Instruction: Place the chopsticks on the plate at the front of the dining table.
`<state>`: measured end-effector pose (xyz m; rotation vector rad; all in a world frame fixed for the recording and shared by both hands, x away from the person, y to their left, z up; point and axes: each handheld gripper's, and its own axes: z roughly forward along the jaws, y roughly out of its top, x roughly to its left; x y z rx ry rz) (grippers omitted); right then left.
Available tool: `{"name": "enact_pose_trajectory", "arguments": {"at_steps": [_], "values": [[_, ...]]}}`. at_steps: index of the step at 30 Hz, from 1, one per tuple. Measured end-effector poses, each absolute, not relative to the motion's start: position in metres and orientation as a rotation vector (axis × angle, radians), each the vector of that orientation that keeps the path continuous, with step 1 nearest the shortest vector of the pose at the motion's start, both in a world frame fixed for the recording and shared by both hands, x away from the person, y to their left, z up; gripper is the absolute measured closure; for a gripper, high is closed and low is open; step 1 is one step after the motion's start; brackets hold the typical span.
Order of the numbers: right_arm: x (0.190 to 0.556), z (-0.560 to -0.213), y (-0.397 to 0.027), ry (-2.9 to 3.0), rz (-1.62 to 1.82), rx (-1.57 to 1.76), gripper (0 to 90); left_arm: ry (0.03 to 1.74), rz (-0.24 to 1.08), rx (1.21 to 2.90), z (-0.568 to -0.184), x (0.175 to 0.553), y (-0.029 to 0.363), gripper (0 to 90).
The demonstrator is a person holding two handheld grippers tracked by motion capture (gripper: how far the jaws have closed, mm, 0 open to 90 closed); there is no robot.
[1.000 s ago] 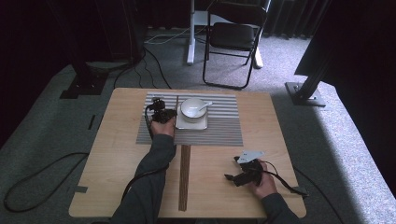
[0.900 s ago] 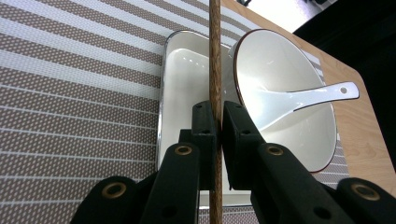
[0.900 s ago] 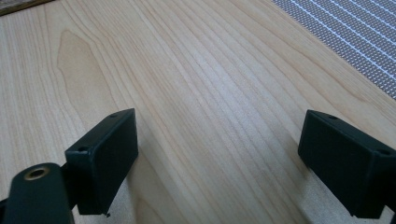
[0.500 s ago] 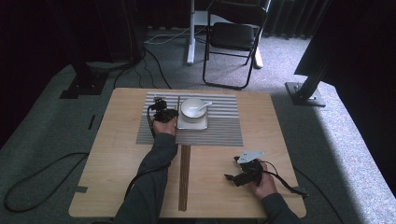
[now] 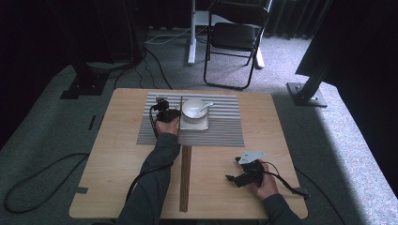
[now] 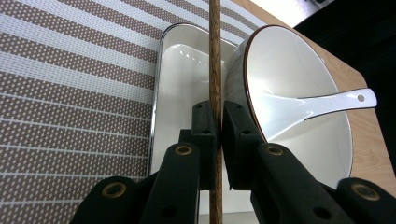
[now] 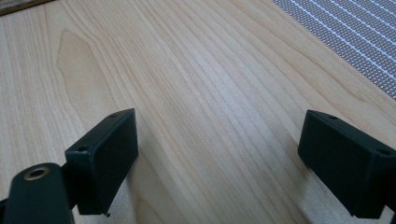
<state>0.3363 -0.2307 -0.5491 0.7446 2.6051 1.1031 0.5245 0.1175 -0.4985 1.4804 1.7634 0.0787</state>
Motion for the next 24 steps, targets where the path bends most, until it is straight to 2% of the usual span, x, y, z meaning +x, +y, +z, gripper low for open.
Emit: {"name": "enact_pose_trajectory", "arguments": {"at_steps": [24], "values": [[0.336,-0.549,-0.231,2.604,1.104,0.745,11.6,1.769,0.013,1.447,-0.512,0.536,0.121,83.9]]}}
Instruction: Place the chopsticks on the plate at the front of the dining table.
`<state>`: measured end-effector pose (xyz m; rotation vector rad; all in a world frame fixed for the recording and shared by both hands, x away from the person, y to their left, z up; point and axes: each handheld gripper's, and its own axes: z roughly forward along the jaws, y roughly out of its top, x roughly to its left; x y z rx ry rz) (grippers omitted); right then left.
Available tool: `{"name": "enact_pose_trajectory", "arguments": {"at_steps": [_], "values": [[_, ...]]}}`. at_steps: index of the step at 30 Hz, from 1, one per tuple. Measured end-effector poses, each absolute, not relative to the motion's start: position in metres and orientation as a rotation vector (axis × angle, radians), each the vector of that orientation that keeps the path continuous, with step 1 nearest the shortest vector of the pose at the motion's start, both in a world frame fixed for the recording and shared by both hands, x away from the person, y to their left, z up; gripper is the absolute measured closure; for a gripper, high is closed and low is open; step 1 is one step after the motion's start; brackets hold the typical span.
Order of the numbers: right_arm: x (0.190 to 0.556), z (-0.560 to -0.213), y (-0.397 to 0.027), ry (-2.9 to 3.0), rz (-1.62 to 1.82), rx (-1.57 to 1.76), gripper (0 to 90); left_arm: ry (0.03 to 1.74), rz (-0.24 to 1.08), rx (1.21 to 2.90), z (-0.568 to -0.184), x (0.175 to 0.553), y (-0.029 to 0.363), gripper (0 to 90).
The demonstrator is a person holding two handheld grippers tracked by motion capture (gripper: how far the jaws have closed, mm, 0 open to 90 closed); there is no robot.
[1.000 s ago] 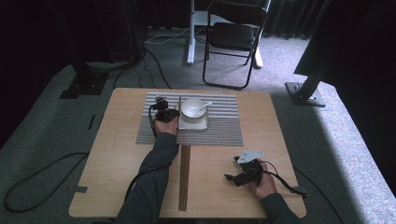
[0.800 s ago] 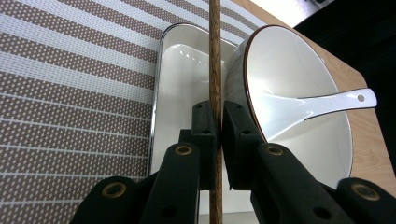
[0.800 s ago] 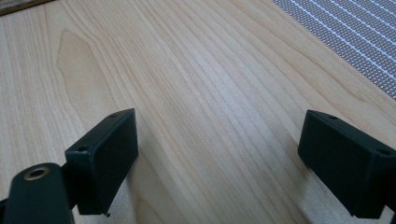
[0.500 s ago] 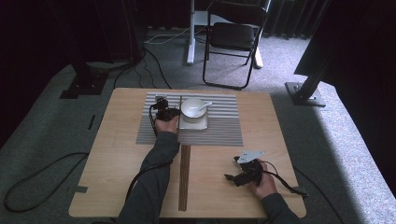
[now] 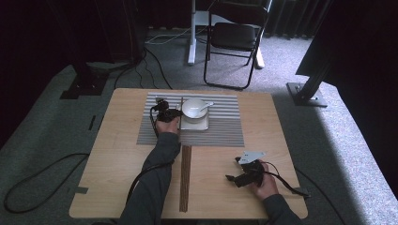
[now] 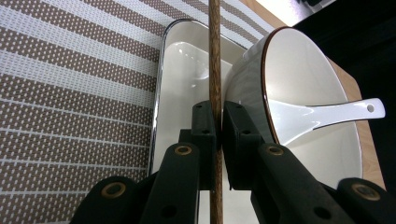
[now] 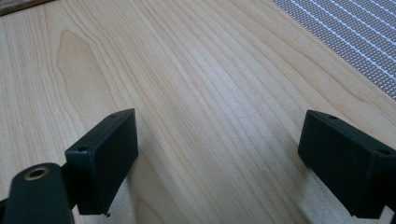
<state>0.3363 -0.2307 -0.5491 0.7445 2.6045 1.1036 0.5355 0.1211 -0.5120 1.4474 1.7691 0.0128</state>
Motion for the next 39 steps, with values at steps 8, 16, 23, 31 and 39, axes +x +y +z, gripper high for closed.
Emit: {"name": "enact_pose_trajectory", "arguments": {"at_steps": [8,16,23,31,39], "values": [[0.336,-0.549,-0.231,2.605,1.104,0.745,11.5,1.791,-0.018,1.412,-0.517,0.538,0.122,83.9],[0.336,-0.549,-0.231,2.605,1.104,0.744,11.6,1.796,-0.028,1.406,-0.520,0.540,0.122,83.9],[0.336,-0.549,-0.231,2.605,1.103,0.744,11.5,1.801,-0.039,1.403,-0.525,0.543,0.122,83.8],[0.336,-0.549,-0.231,2.605,1.104,0.744,11.6,1.789,-0.028,1.432,-0.524,0.546,0.123,83.8],[0.336,-0.549,-0.231,2.604,1.104,0.744,11.6,1.775,-0.034,1.453,-0.524,0.547,0.124,83.8]]}}
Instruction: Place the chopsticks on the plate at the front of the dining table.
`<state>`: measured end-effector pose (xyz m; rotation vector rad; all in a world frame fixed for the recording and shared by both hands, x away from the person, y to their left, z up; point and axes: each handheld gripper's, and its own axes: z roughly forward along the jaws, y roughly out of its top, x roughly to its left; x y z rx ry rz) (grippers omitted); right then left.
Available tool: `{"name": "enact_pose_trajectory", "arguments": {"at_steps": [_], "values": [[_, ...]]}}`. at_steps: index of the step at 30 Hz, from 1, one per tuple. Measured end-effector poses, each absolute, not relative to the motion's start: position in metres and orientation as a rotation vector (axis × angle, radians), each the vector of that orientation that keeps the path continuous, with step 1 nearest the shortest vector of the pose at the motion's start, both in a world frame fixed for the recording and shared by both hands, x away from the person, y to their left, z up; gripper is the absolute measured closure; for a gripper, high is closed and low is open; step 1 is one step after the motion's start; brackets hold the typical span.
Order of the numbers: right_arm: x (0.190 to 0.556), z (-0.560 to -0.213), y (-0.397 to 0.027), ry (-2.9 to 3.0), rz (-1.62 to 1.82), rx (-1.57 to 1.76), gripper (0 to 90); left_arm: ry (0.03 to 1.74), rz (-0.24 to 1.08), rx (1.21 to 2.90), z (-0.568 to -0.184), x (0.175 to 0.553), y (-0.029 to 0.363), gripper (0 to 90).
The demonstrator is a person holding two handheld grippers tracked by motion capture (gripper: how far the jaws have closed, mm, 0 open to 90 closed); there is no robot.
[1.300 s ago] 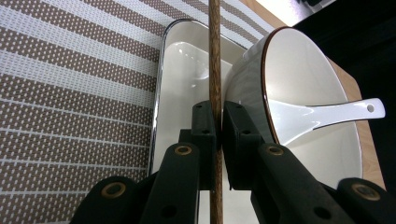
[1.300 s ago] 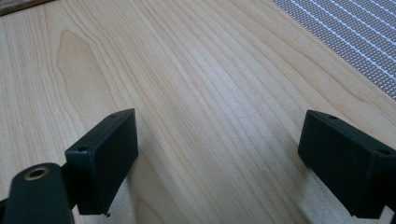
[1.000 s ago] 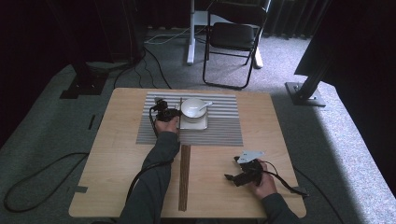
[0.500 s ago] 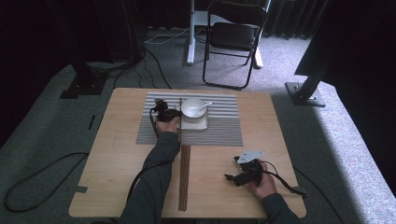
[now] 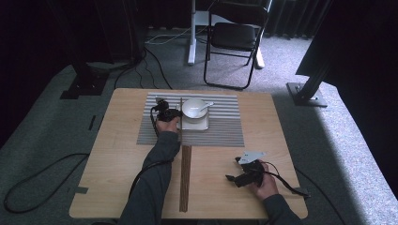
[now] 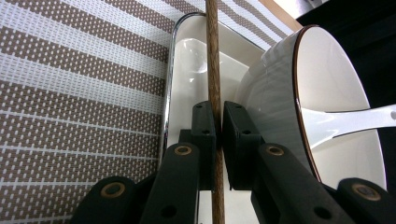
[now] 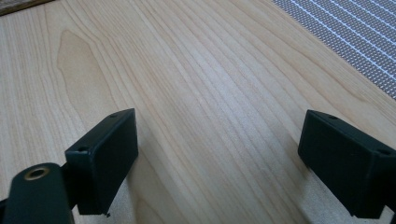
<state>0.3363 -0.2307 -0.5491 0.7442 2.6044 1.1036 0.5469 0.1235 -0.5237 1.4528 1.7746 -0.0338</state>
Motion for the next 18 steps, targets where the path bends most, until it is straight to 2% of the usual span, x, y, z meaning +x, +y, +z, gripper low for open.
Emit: {"name": "enact_pose_trajectory", "arguments": {"at_steps": [10,18], "values": [[0.3363,-0.5491,-0.2307,2.605,1.104,0.744,11.6,1.767,-0.051,1.474,-0.5236,0.5481,0.1258,83.4],[0.3363,-0.5491,-0.2307,2.605,1.104,0.744,11.6,1.767,-0.064,1.458,-0.5245,0.5476,0.1282,78.0]]}}
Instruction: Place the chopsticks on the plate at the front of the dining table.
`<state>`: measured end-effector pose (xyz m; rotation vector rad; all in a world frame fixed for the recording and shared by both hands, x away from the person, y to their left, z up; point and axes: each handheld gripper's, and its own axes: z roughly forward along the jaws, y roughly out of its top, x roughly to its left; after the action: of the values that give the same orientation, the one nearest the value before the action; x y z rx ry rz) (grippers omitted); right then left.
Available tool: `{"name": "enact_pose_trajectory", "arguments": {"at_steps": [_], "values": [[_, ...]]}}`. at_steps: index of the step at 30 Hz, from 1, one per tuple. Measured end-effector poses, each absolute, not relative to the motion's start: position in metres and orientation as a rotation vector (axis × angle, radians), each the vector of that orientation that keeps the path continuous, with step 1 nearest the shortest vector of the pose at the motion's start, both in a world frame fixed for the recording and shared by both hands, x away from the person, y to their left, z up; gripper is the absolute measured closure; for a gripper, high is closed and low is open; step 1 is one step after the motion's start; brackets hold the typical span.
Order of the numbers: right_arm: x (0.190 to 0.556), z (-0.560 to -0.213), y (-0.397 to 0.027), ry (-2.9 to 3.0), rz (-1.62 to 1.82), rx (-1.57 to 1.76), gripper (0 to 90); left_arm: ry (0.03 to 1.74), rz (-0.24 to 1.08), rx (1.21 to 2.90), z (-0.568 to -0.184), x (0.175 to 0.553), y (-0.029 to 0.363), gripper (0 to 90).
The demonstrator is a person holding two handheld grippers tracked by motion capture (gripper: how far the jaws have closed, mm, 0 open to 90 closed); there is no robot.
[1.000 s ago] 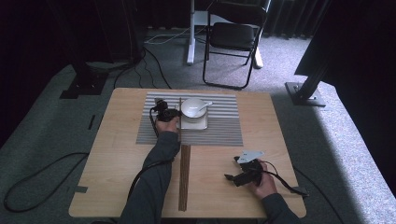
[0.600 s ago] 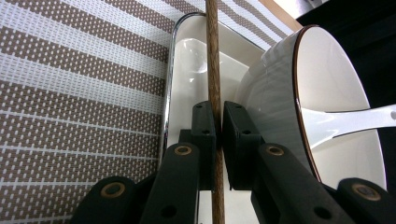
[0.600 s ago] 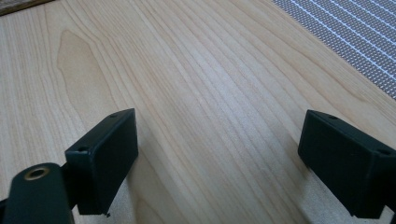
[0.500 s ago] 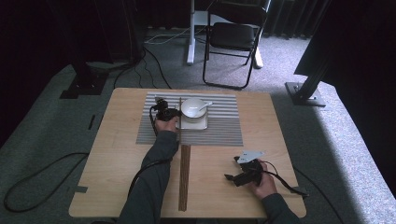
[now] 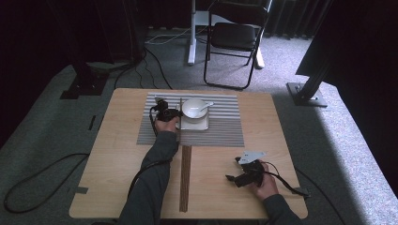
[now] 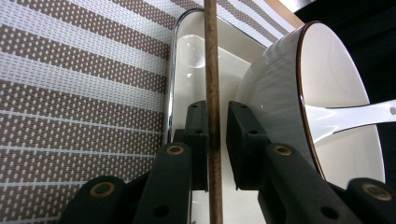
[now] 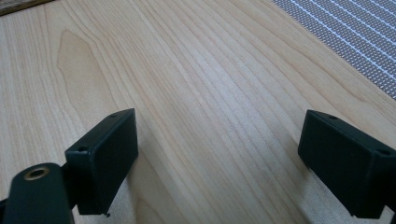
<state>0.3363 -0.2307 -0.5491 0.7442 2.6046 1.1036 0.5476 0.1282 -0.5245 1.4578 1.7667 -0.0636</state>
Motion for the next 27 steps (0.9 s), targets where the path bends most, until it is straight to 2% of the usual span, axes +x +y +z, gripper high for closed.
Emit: {"name": "enact_pose_trajectory", "arguments": {"at_steps": [6,12,27], "values": [[0.336,-0.549,-0.231,2.605,1.104,0.744,11.6,1.760,-0.057,1.454,-0.523,0.547,0.130,75.5],[0.336,-0.549,-0.231,2.605,1.103,0.744,11.6,1.749,-0.059,1.453,-0.522,0.545,0.134,67.6],[0.336,-0.549,-0.231,2.605,1.104,0.745,11.6,1.719,-0.058,1.456,-0.515,0.530,0.156,60.2]]}}
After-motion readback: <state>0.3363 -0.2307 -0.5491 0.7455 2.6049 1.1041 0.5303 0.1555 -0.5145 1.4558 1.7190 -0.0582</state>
